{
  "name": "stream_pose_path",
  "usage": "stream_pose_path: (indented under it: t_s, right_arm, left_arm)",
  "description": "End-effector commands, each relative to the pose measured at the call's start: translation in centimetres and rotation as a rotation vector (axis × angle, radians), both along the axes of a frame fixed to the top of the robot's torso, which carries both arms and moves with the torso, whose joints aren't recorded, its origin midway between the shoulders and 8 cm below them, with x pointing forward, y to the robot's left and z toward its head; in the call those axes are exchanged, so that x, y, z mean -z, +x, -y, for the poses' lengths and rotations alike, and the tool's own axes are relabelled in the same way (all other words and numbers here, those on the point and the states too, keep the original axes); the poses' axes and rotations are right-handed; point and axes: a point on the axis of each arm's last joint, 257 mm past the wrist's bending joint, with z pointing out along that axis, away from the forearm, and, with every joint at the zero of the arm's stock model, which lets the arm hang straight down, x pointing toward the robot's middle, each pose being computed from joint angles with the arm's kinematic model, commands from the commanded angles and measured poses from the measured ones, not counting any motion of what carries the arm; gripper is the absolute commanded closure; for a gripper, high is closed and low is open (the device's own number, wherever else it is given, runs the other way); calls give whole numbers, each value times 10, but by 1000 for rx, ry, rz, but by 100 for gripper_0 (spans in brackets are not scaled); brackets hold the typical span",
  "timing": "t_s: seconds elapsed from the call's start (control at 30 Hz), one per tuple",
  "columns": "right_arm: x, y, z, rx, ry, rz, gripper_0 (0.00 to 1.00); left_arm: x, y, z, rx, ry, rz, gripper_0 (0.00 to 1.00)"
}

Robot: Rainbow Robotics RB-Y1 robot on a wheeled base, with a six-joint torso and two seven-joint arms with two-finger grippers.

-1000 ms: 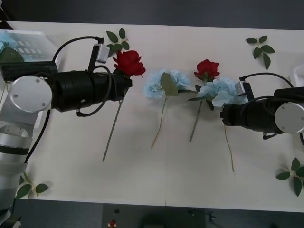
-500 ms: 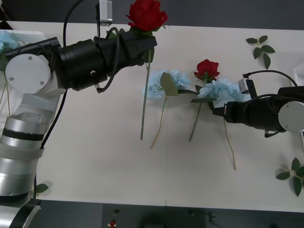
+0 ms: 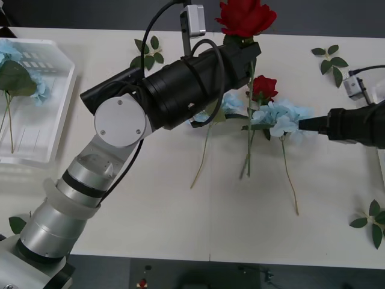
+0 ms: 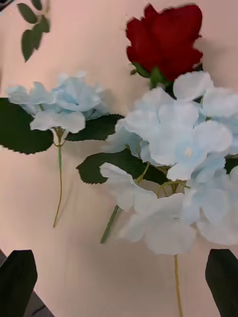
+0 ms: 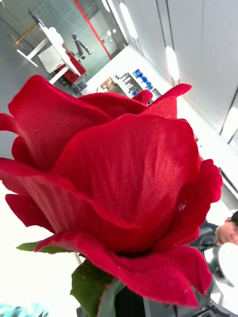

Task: Put the red flowers into the right box and the blue flowers into the left box

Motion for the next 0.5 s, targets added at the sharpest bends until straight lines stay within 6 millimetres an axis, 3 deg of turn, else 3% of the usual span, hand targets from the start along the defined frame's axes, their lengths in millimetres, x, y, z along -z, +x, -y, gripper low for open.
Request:
stream_pose_path:
  t_s: [0.03, 0.17, 0.5]
  right_arm:
    - [-39, -13, 19, -73, -7, 94, 0]
    - [-51, -39, 19, -192, 1, 146, 0]
    - [-57, -97, -3, -407, 74, 250, 0]
  left_arm:
    - [-25, -2, -2, -4, -51, 35, 100]
    - [-24, -2, -2, -8, -51, 36, 100]
    - [-24, -2, -2, -3, -58, 28, 100]
